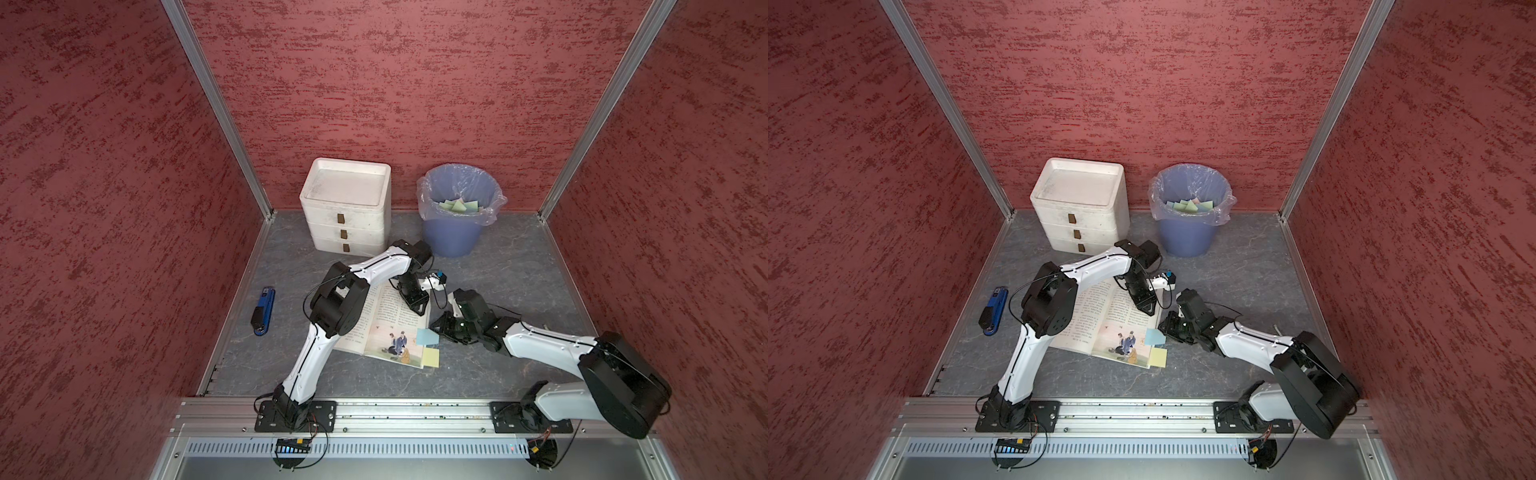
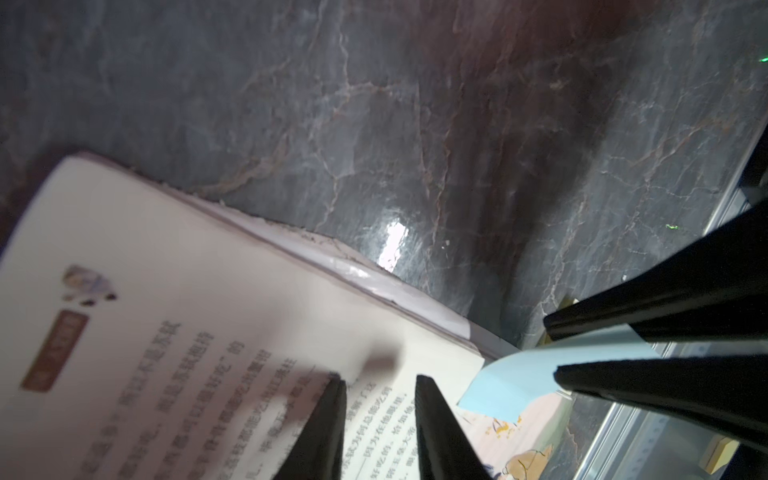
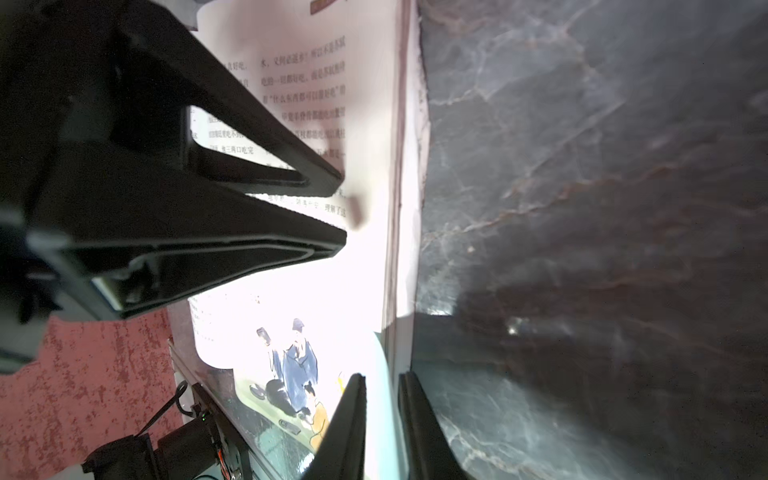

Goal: Peel off the used sticky note
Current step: Tear off the note from the book.

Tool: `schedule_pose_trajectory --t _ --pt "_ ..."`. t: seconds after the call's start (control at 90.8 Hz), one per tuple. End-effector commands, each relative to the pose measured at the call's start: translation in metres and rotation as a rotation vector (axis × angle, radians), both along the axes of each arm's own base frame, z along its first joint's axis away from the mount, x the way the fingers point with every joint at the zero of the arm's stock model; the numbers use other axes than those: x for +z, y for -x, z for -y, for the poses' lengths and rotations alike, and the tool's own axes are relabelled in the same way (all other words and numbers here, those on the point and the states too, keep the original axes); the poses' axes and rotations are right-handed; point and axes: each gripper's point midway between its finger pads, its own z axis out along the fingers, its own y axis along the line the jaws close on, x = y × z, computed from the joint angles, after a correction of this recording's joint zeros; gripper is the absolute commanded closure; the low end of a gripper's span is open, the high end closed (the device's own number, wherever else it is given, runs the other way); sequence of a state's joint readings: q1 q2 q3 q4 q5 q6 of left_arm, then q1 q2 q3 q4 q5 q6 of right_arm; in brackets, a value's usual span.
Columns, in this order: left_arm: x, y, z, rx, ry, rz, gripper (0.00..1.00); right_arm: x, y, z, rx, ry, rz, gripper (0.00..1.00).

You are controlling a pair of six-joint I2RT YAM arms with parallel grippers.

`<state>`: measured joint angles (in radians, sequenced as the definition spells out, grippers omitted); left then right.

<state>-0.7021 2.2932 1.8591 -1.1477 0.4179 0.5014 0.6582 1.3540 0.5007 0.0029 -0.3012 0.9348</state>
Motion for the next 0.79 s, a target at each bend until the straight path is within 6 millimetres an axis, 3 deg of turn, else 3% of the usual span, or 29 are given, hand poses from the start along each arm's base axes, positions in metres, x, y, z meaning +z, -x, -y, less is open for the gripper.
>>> schedule_pose_trajectory --t 0.0,0.209,0.782 --pt "-0.003 -0.002 0.005 0.001 -0.005 0.001 0.69 0.007 -0.005 -0.002 0.016 0.048 0.046 0.86" --pt "-0.011 -0.003 0.002 0.003 -0.029 -0.002 0.69 0.01 -0.004 0.002 0.035 0.137 0.077 1.0" --pt "-0.021 -0.004 0.002 0.01 -0.051 -0.014 0.7 0.056 0.02 -0.021 0.197 0.115 0.253 1.0"
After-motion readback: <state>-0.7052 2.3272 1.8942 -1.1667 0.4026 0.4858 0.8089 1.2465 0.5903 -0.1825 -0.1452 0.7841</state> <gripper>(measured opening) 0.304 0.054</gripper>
